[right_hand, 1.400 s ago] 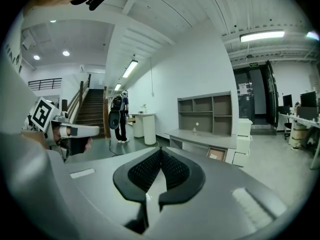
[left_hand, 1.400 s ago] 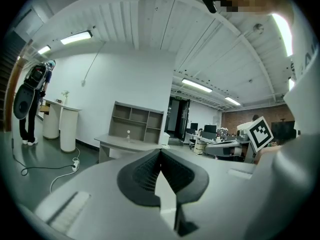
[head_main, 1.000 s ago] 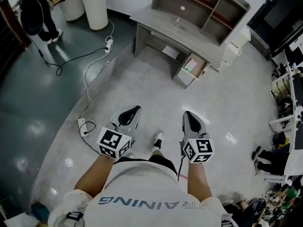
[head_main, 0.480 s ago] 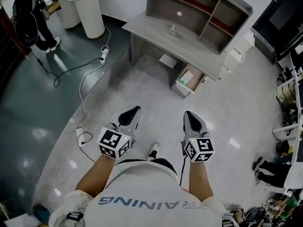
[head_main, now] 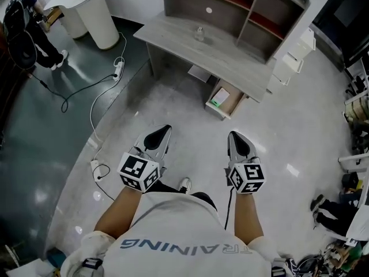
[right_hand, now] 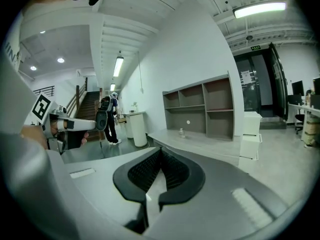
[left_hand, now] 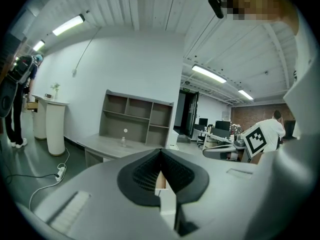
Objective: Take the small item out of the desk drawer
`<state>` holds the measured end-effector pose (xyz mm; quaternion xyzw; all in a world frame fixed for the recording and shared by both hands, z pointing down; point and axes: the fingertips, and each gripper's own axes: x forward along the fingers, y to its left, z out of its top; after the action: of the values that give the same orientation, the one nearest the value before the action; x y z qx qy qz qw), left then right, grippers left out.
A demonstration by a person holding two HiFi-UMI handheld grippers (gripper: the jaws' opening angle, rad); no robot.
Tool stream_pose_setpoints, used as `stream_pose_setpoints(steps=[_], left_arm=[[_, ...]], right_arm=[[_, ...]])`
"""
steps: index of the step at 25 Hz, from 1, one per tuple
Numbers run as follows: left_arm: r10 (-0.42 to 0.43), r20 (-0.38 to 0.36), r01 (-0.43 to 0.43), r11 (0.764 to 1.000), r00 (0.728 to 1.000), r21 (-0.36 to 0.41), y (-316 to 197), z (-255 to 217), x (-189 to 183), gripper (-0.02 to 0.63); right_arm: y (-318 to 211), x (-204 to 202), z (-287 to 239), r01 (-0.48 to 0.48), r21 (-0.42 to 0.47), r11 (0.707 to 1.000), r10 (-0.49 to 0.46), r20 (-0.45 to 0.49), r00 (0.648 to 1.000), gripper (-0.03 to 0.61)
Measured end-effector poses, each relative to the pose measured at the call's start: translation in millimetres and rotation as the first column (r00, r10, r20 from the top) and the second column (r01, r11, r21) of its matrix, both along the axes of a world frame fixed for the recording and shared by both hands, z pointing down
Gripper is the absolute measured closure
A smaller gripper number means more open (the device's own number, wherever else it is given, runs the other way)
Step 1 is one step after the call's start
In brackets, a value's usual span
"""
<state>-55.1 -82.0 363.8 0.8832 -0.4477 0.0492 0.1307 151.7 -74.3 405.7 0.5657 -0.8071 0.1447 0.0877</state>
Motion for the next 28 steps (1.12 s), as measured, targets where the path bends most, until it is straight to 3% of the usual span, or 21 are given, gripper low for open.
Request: stream_pose_setpoints(steps=[7, 14, 20, 28], left_arm=[[0.055, 0.042, -0.054, 0.999, 0.998, -0.003, -46.2, 5.8, 37.8, 0.612], [0.187, 0.035, -0.187, 0.982, 0.982, 0.006, -101.2, 12.6, 79.4, 0.612], [0.3, 0.058, -0.3, 0.954, 0.952, -0.003, -169.3, 29.2, 85.4, 0.612], [0.45, 0.084, -0.45, 0.893, 0.889, -0.019, -270.3, 57.8, 74.9, 0.612]], right_arm=[[-32.8, 37.8, 14.2, -0.06, -0.015, 0.998, 0.061, 0.034, 0.998, 0.563], [-64.2, 64.3, 22.1, -0.17, -0.019, 0.985, 0.17, 0.044, 0.984, 0.563], [-113.3, 62.5, 27.7, -0.267, -0.057, 0.962, 0.267, -0.001, 0.964, 0.561], [-203.0, 36.1, 49.9, -0.379, -0.114, 0.918, 0.377, -0.044, 0.925, 0.543]])
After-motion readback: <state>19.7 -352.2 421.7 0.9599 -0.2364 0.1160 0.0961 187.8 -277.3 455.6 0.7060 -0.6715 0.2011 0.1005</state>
